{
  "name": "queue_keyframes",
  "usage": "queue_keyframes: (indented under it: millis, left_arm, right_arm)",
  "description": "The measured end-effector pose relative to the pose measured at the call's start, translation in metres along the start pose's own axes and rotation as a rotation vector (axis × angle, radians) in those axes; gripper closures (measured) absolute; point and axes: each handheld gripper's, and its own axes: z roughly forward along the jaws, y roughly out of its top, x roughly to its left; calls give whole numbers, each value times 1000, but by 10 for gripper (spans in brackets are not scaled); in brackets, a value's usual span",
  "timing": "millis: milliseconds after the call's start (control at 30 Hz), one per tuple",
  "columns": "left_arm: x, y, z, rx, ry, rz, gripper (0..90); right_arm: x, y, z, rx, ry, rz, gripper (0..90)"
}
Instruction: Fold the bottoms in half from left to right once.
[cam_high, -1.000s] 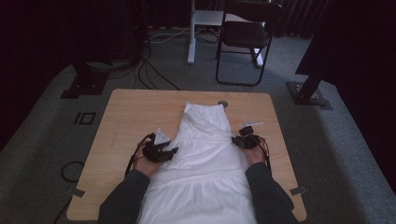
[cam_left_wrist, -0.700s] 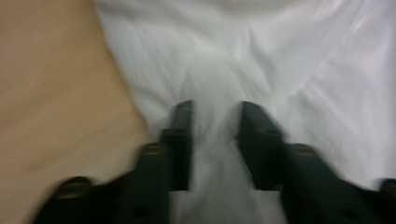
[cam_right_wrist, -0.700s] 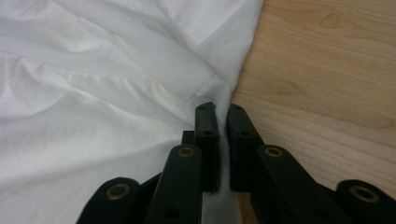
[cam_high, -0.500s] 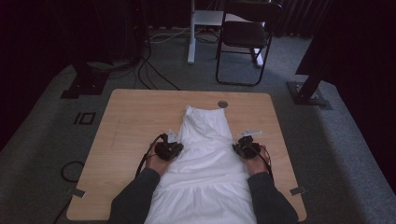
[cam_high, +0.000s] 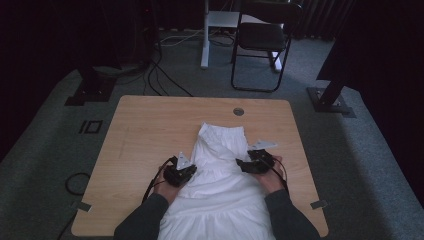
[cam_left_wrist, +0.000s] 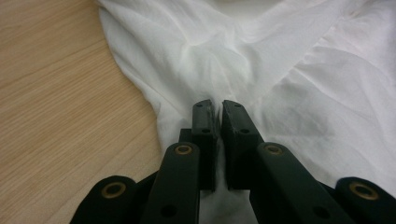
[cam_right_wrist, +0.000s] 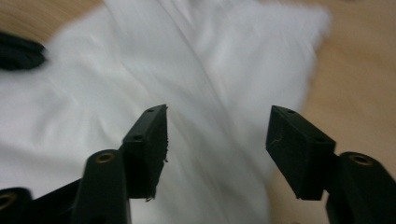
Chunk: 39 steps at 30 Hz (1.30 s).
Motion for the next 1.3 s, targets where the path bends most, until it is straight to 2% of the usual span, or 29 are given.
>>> queue_keyframes:
  millis: [133, 233, 267, 300, 333, 367, 433, 500, 533, 600, 633, 700, 800, 900, 967, 1000, 1067, 1100, 1133, 1200, 1300]
  left_arm:
    - [0, 0, 0, -1, 1, -1, 845]
    - [1, 0, 0, -1, -2, -5, 845]
    - [1, 0, 0, -2, -2, -6, 844]
    - [1, 0, 0, -2, -3, -8, 844]
    - [1, 0, -1, -1, -5, -8, 844]
    - [1, -1, -1, 0, -7, -10, 844]
    - [1, -1, -1, -2, -10, -15, 844]
    - [1, -1, -1, -2, -12, -17, 844]
    - [1, -1, -2, 0, -14, -18, 844]
    - [2, -2, -2, -1, -18, -26, 843]
    - [1, -2, -2, -1, -19, -29, 843]
    - [0, -2, -3, -2, -20, -30, 841]
    - [0, -3, -4, -3, -26, -35, 836]
    - [-2, -6, -7, 1, -40, -33, 833]
    - [-4, -9, -11, 0, -56, -42, 830]
    - [-5, -11, -13, -1, -75, -56, 824]
    - [-5, -12, -17, 16, -141, -92, 793]
    - [-4, -10, -18, 35, -175, -99, 748]
    - [-2, -6, -20, 59, -191, -94, 695]
    - [2, 5, -27, 62, -151, -74, 591]
    - [16, 29, -39, -21, -122, -105, 510]
  right_arm:
    - [20, 29, 29, -7, 31, -92, 291]
    - [32, 40, 54, 22, 63, -135, 292]
    - [32, 42, 62, 42, 62, -149, 361]
    - [30, 42, 69, 67, 54, -161, 530]
    - [24, 43, 71, 73, 33, -150, 673]
    - [18, 43, 71, 65, 20, -112, 758]
    - [-5, 43, 62, 16, -11, 22, 858]
    - [-27, 41, 53, -19, -78, 114, 868]
    - [-38, 39, 50, -23, -87, 154, 859]
    - [-54, 34, 49, -4, -120, 209, 828]
    - [-59, 31, 51, 17, -118, 225, 800]
    - [-64, 24, 57, 72, -112, 237, 798]
    - [-60, 15, 64, 110, -103, 224, 814]
    - [-57, 12, 65, 99, -110, 223, 814]
    - [-55, 11, 64, 98, -114, 204, 813]
    - [-54, 11, 64, 96, -115, 195, 814]
    - [-53, 10, 64, 94, -112, 181, 813]
    - [-52, 10, 64, 94, -108, 176, 814]
    - [-53, 11, 64, 96, -103, 175, 814]
    - [-53, 12, 64, 104, -99, 181, 814]
    - [-53, 13, 64, 111, -100, 172, 815]
